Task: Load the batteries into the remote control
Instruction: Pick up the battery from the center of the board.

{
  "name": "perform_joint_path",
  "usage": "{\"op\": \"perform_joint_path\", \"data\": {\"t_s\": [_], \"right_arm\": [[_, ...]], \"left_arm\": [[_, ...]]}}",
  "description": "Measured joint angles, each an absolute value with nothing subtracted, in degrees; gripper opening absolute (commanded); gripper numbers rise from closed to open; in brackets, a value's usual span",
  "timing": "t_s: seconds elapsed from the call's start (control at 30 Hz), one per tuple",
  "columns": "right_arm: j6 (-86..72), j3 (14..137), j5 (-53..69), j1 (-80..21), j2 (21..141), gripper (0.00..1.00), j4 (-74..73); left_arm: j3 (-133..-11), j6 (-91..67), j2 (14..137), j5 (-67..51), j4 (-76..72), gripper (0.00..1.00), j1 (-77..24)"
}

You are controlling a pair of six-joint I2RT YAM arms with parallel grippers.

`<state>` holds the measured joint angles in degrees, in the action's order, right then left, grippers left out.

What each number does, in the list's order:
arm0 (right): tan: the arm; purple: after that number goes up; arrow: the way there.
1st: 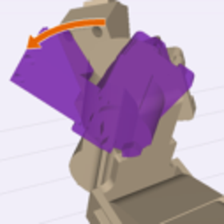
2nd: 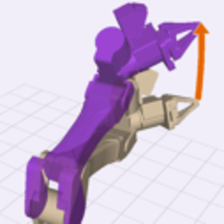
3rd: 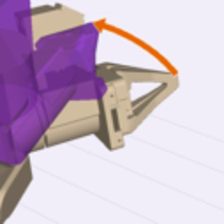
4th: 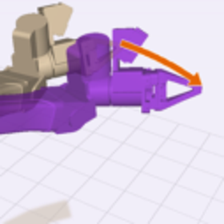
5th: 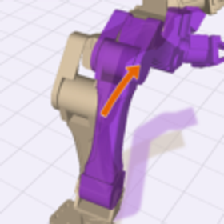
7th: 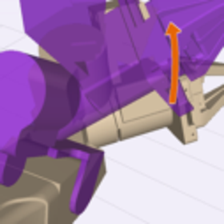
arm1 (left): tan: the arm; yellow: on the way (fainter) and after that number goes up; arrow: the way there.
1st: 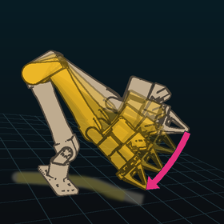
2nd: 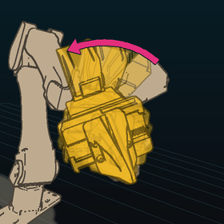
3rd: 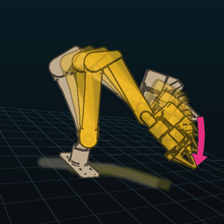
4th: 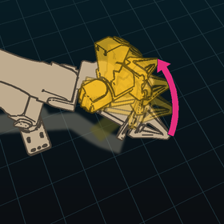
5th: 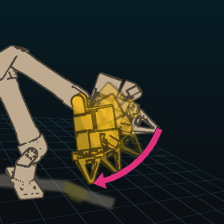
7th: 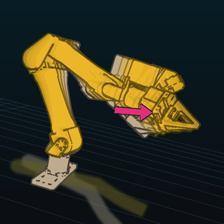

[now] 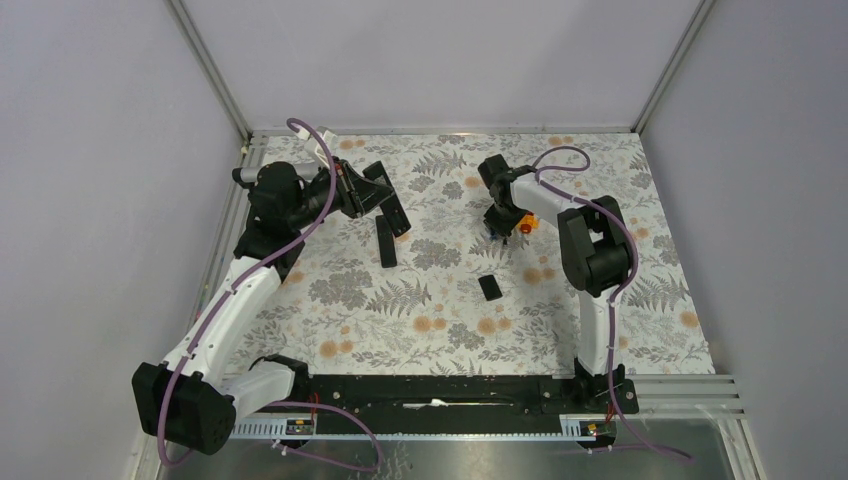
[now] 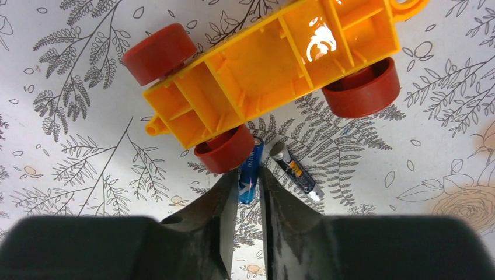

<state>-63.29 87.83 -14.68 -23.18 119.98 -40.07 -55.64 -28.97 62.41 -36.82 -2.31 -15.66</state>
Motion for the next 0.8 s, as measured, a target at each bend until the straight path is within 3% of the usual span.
{"op": "perform_joint_path", "data": {"t_s": [0.2, 0.5, 0.8], "right_arm": [[-62.81, 87.94, -15.29, -23.2, 120.11, 0.06, -40.07], [-58.15, 83.42, -14.15, -23.2, 116.27, 0.06, -36.75], [-51.09, 72.29, -7.73, -23.2, 94.41, 0.07, -31.33]], "left_arm": [[-55.59, -29.02, 62.41, -36.84, -2.31, 0.0, -15.66], [-54.92, -31.42, 62.94, -36.86, -2.55, 0.0, -15.64], [-55.9, -36.6, 71.57, -35.31, -2.59, 0.0, -20.45]]}}
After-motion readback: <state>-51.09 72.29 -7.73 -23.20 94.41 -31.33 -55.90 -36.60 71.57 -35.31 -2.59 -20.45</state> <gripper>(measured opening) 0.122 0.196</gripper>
